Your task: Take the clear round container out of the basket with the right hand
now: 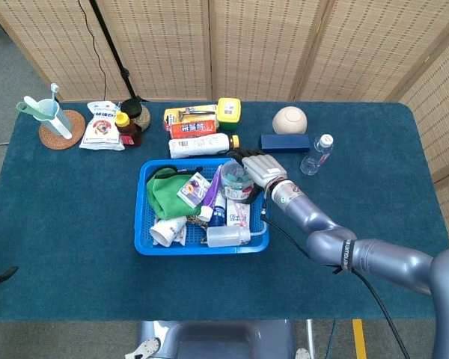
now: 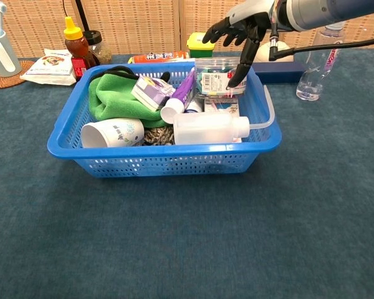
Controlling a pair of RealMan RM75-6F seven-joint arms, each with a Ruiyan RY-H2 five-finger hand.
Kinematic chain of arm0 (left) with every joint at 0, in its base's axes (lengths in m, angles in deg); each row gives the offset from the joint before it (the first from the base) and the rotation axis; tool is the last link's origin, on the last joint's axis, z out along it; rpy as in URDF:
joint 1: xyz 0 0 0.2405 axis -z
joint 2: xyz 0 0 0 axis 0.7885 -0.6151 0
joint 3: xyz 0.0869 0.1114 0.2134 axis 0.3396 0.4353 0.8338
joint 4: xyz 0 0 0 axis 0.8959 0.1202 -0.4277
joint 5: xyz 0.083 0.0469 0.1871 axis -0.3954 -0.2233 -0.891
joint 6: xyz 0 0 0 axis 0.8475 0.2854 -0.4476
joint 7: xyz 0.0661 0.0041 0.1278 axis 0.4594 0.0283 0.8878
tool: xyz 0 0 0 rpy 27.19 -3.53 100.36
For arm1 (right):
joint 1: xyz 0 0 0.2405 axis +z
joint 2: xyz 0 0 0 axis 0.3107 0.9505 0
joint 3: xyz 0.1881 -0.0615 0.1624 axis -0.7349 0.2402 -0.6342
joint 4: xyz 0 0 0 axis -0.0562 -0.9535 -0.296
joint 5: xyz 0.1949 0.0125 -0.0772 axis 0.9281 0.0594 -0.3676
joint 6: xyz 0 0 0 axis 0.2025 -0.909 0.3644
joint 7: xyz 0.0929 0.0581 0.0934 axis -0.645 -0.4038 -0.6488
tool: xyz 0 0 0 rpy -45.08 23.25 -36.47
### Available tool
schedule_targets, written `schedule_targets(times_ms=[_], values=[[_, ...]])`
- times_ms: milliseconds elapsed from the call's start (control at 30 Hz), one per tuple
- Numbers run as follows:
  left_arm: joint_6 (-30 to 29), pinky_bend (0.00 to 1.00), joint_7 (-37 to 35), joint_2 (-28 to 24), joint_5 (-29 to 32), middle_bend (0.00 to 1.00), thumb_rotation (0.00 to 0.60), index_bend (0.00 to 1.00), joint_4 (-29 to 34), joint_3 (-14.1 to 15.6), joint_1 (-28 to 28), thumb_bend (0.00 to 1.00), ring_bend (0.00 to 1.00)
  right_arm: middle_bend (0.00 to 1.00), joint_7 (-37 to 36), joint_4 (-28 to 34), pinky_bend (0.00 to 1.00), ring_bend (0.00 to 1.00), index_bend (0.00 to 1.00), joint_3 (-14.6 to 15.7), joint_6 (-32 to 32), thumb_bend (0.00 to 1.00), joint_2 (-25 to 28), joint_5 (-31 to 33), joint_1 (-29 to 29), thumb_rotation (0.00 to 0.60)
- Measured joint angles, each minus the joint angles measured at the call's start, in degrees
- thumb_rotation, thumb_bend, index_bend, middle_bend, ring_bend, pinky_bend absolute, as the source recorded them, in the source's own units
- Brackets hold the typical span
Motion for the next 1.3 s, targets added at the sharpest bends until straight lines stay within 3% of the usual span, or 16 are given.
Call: schedule_targets(times_ms=[333,500,667,1067,1300], values=[[0.4,0.00,0.3,0.0,0.2,0.00,0.600,0.00,0.2,-0.1,0.1,0.00,0.00,0.00,-1.5,-2.7,0.06,0.00,0.00,0.4,0.0,0.00,-2.0,-1.3,0.2,0.600],[0.5,0.00,0.3,0.0,0.3,0.00,0.600,0.00,0.2,-0.1,0.2,0.00,0.00,0.07,-1.7,-4.0,0.12,0.03,0.05,0.6,-0.4,0.03,-3.2,-1.9,0.3,0.600],[0.7,0.00,0.3,0.0,0.4,0.00,0.600,0.00,0.2,-0.1,0.2,0.00,0.00,0.18,-2.2,-4.9,0.22,0.13,0.12,0.5,-1.2,0.18,-4.2,-2.5,0.2,0.600],[0.8,0.00,0.6,0.0,0.7,0.00,0.600,0.00,0.3,-0.3,0.2,0.00,0.00,0.40,-3.6,-5.9,0.47,0.33,0.35,-1.0,-4.6,0.41,-6.3,-8.5,-2.1,0.600],[0.7,0.00,0.7,0.0,0.5,0.00,0.600,0.00,0.4,-0.2,0.2,0.00,0.00,0.45,-4.6,-3.2,0.57,0.39,0.37,-2.2,-5.8,0.52,-5.1,-11.0,-3.5,0.600]])
